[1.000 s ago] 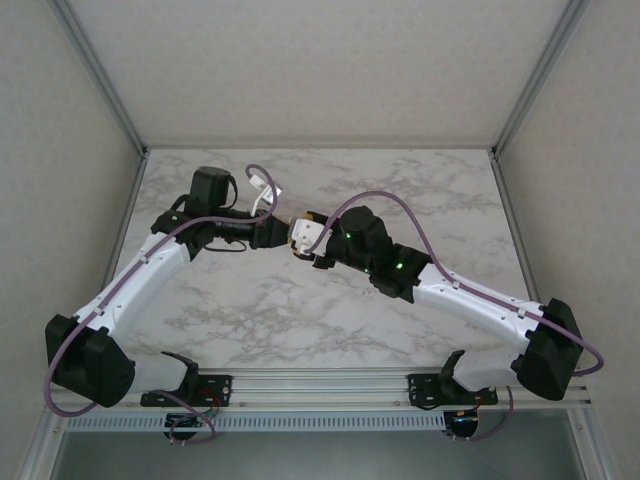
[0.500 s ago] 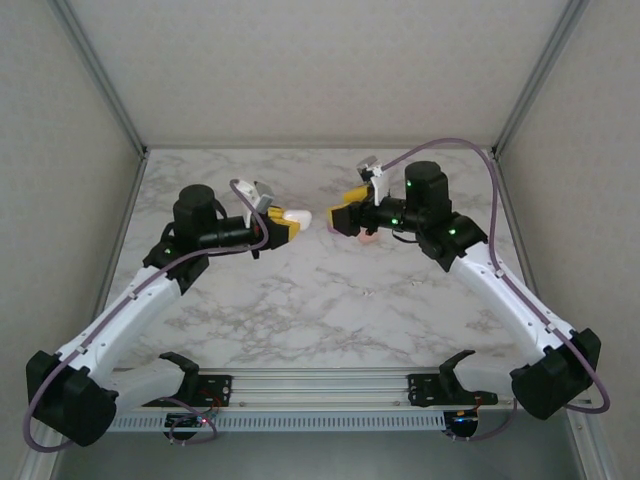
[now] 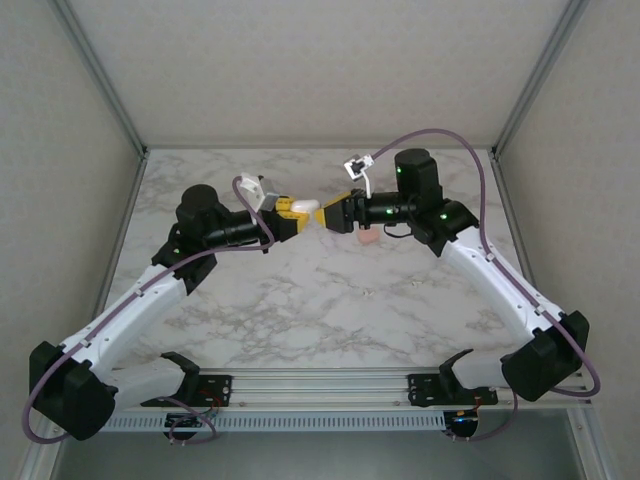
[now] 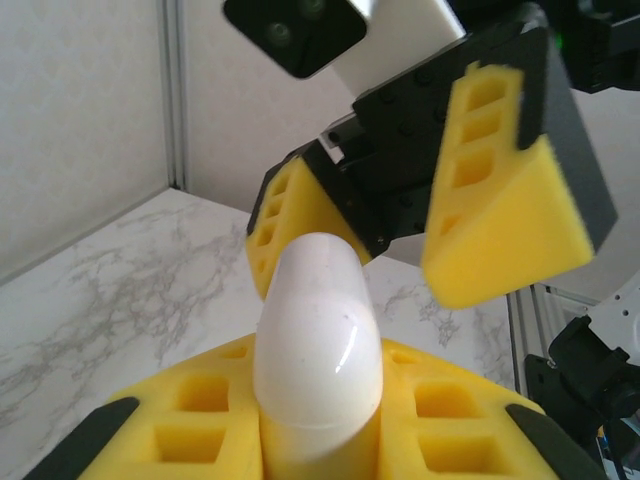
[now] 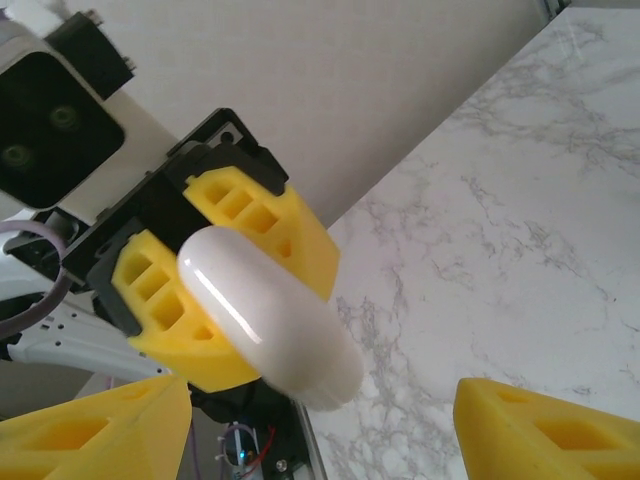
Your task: Insert wireless bluetooth earbuds into charging case
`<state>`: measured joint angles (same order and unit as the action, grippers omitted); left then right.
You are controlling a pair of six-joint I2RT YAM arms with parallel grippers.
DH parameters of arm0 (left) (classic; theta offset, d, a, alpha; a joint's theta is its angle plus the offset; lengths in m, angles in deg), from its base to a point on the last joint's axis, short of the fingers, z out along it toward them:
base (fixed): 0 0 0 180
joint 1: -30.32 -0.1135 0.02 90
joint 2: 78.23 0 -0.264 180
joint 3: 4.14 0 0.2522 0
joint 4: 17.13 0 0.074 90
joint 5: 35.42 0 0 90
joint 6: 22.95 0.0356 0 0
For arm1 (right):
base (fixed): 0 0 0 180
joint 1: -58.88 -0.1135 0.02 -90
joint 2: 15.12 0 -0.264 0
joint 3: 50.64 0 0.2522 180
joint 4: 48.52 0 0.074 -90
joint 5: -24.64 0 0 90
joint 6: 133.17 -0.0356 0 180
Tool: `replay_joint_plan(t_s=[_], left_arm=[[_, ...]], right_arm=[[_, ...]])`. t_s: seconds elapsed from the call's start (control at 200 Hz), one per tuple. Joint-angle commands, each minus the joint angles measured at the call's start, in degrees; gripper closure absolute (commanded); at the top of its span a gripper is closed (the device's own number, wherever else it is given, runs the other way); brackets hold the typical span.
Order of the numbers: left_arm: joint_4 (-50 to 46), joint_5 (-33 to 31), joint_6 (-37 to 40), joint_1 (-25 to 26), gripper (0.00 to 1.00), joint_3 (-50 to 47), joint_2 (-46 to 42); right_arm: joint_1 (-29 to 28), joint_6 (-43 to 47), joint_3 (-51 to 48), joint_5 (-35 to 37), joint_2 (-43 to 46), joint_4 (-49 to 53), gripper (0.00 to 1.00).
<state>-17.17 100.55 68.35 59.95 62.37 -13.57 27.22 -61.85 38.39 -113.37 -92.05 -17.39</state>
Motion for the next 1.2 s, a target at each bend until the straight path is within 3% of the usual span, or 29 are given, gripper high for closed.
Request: replay_joint_plan(t_s=[0.0, 0.165, 0.461, 0.641, 0.751, 0.821, 0.961, 1.066, 1.196], left_arm=[[3.49, 1.86, -0.86, 0.95, 0.95, 0.51, 0.03], [3.65, 3.23, -0.40, 1.33, 0.95, 1.03, -0.23], [2.77, 3.60, 0.90, 1.75, 0.95, 1.16, -0.58], [1.93, -0.36, 1.38, 1.73, 0.94, 0.41, -0.77], [1.54, -2.93, 1.86, 1.75, 0.94, -0.58, -0.76], [1.92, -5.52, 1.86, 1.66, 0.94, -1.75, -1.02], [2.81, -10.41, 1.15, 1.50, 0.94, -4.86, -2.92], [3.88, -12.33, 0.15, 1.35, 0.94, -6.92, -4.31], [4.08, -12.86, -0.60, 1.39, 0.94, -7.40, -4.88]], right_arm=[[-0.24, -0.65, 2.45, 0.62, -1.28, 1.03, 0.30], [0.01, -0.99, 3.22, 4.50, -1.31, 0.82, 0.32], [1.80, -4.50, 5.39, 4.80, -1.96, -1.45, 0.31], [1.86, -5.30, 5.39, 5.86, -0.71, -2.59, 0.27], [2.01, -4.80, 4.51, 11.61, 3.15, -1.03, 0.24], [2.76, -4.37, 3.17, 19.89, 6.89, 3.21, 0.22], [9.79, -7.11, -2.08, 36.74, 12.70, 18.97, 0.31], [17.99, -9.33, -10.21, 34.95, 12.76, 26.38, 0.33], [23.03, -9.71, -18.43, 34.26, 8.32, 28.51, 0.39]])
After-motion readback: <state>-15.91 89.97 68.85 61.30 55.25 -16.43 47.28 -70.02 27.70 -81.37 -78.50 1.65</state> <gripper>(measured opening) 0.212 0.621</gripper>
